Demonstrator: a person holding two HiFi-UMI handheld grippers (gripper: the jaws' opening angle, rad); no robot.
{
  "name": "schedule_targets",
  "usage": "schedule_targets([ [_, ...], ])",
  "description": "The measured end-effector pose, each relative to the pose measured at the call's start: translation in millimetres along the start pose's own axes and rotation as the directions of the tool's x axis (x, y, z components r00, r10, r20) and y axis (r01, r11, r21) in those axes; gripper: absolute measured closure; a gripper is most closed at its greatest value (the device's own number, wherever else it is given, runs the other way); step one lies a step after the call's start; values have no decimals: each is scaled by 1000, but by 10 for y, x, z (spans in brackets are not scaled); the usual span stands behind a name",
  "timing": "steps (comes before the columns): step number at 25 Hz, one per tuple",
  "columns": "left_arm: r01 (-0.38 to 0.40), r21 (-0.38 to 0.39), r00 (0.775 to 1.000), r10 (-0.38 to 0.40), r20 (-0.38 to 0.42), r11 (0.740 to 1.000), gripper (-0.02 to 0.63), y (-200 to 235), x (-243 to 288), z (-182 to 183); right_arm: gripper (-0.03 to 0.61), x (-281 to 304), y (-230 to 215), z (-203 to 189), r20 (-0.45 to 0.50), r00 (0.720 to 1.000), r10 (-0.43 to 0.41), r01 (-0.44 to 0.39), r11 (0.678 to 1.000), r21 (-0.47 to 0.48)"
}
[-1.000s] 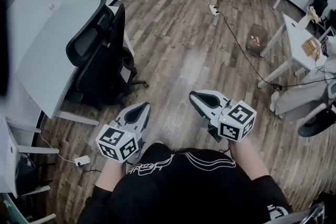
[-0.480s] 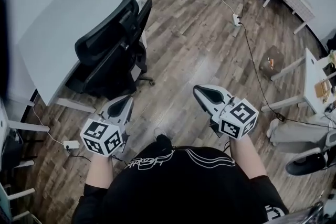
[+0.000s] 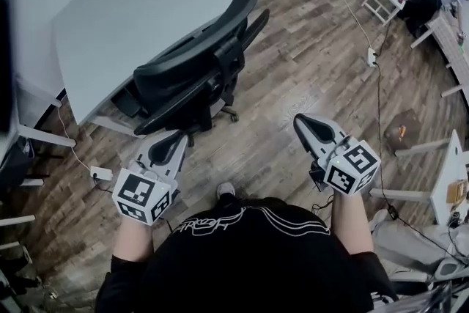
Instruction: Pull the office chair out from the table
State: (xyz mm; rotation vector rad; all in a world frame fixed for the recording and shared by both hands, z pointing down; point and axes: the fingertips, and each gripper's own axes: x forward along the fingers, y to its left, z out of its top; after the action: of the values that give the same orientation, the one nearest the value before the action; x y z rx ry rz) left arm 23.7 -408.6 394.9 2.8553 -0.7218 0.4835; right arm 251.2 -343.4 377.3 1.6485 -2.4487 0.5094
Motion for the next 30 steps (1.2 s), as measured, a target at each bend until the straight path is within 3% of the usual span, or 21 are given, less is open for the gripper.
schedule_targets([
  [5, -107, 39, 994, 108, -17, 994, 595, 56, 133, 98, 541, 332, -308, 125, -11, 990, 141, -141, 990, -24],
  [9, -247, 25, 968, 248, -28, 969, 544, 130, 198, 200, 541, 594, -574, 352, -35, 968, 249, -252, 962, -102],
  [13, -399, 12, 915, 399, -59, 917, 489, 180, 192, 200, 540, 905, -837, 586, -79, 954, 291, -301, 912, -279],
  [18, -562, 11, 824, 561, -72, 827, 454, 325, 109, 211, 537, 1245, -999, 828, -128, 933, 336, -356, 811, -464],
  [20, -602, 21, 795, 602, -82, 798, 442, 343, 60, 186, 523, 1373, -987, 907, -154, 922, 356, -380, 748, -544],
  [23, -635, 63, 765, 638, -91, 770, 412, 384, 27, 170, 399, 1520, -957, 948, -207, 908, 365, -401, 613, -681],
  [26, -641, 136, 747, 655, -113, 755, 372, 445, 23, 158, 343, 1697, -999, 905, -266, 902, 339, -408, 474, -780],
  [30, -615, 268, 733, 663, -152, 742, 351, 599, 70, 148, 321, 1991, -1135, 776, -373, 883, 286, -449, 280, -848],
])
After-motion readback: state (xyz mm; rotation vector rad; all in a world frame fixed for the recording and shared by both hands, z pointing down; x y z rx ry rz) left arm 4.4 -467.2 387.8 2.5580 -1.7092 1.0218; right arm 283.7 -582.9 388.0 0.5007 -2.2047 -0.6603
